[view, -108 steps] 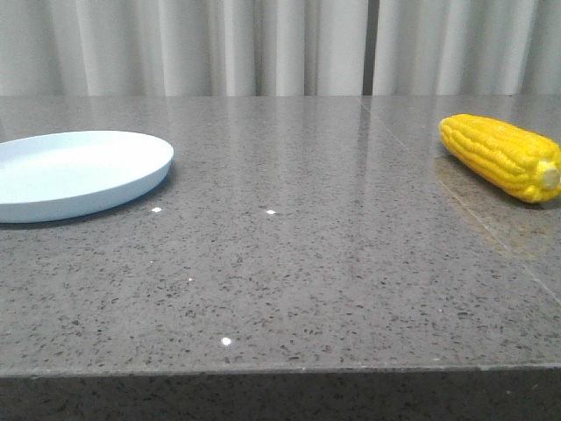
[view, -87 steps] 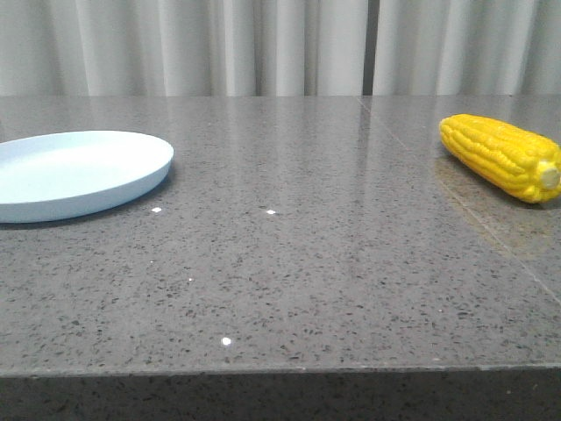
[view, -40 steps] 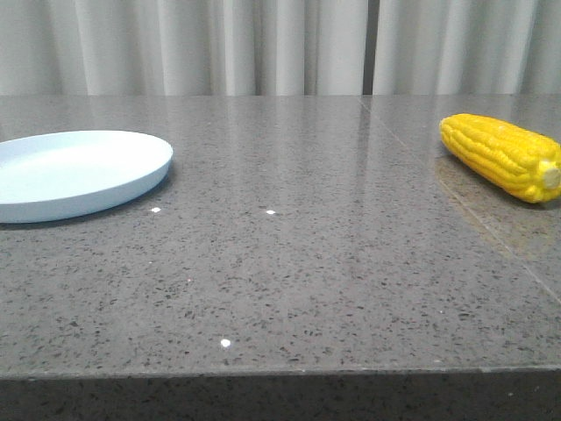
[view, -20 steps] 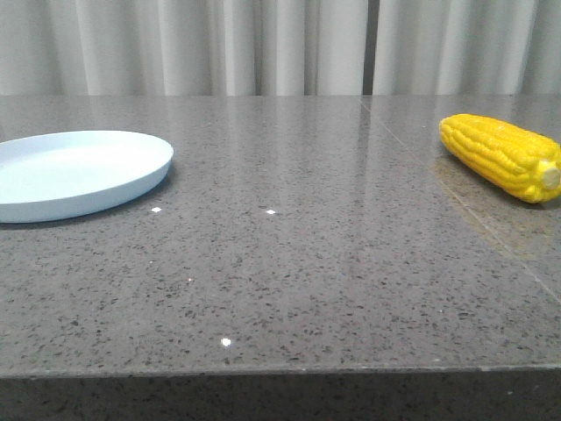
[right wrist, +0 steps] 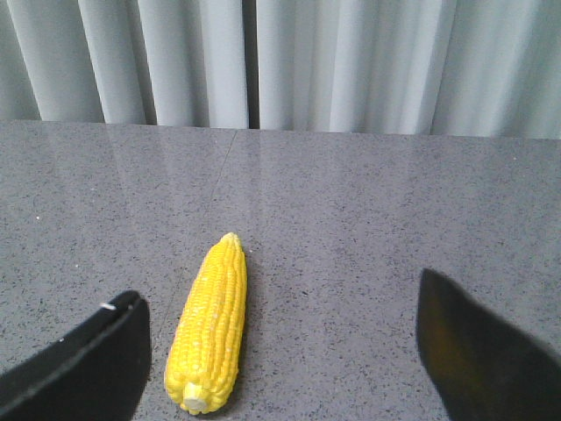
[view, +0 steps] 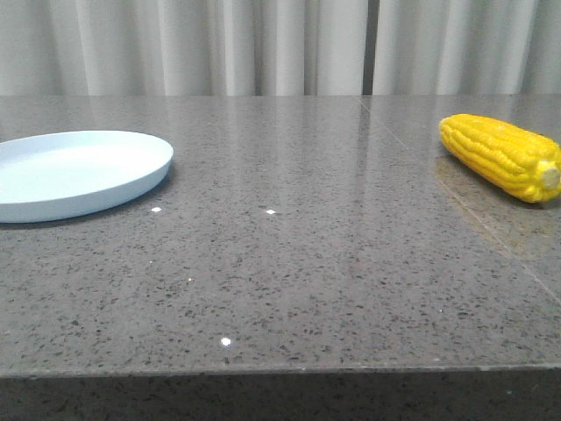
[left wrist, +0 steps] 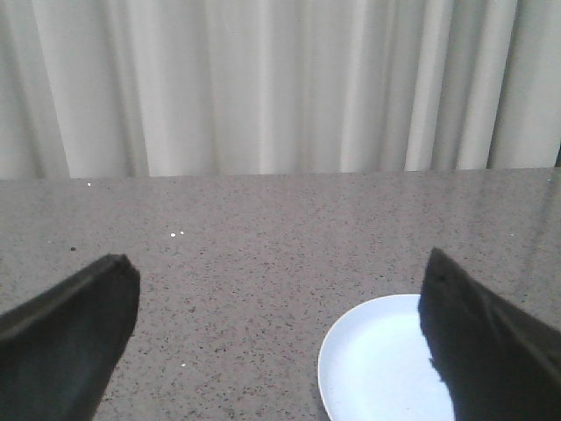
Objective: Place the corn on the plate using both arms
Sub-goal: 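Lower the left gripper onto the rim of the pale blue plate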
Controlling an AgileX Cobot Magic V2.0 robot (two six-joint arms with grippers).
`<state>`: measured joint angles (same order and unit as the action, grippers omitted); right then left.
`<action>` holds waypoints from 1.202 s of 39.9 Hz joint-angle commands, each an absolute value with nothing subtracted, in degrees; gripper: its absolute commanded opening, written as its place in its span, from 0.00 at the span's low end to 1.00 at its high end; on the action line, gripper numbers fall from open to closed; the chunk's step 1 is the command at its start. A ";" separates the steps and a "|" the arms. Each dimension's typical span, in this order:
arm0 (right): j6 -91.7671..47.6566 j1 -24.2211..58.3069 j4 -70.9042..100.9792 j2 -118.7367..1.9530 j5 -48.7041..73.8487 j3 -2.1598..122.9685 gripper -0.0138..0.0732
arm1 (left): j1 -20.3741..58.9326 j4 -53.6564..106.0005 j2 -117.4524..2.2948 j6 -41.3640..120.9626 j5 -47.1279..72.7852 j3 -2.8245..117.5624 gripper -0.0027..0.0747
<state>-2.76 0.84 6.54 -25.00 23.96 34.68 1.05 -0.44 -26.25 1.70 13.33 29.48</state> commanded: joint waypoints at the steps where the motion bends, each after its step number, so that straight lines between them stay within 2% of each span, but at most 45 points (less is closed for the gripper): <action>1: -3.30 0.66 6.96 -25.76 19.51 36.93 0.91 | 0.97 1.87 -29.89 1.65 10.17 32.64 0.86; 17: -3.30 0.66 6.96 -25.76 19.51 36.93 0.91 | 0.97 4.64 -60.49 4.70 36.55 54.22 0.86; 20: -3.30 0.66 6.96 -25.76 19.51 36.93 0.91 | 0.97 5.22 -65.34 4.70 39.29 57.09 0.82; 23: -3.30 0.66 6.96 -25.76 19.51 36.93 0.91 | 0.97 5.33 -69.95 4.92 41.80 59.74 0.73; 27: -3.30 0.66 6.96 -25.76 19.51 36.93 0.91 | 0.97 7.00 -74.64 6.42 43.22 61.92 0.62; 29: -3.30 0.66 6.96 -25.76 19.51 36.93 0.91 | 0.97 9.42 -76.80 7.87 43.32 62.57 0.60; 44: -3.30 0.66 6.96 -25.76 19.51 36.93 0.91 | 2.23 11.83 -88.12 9.54 44.60 66.93 0.60; 48: -3.30 0.66 6.96 -25.76 19.51 36.93 0.91 | 2.34 11.83 -89.48 9.54 44.63 67.02 0.53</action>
<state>-2.76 0.84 6.54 -25.00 23.96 34.68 1.89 10.68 -90.63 9.38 46.08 65.10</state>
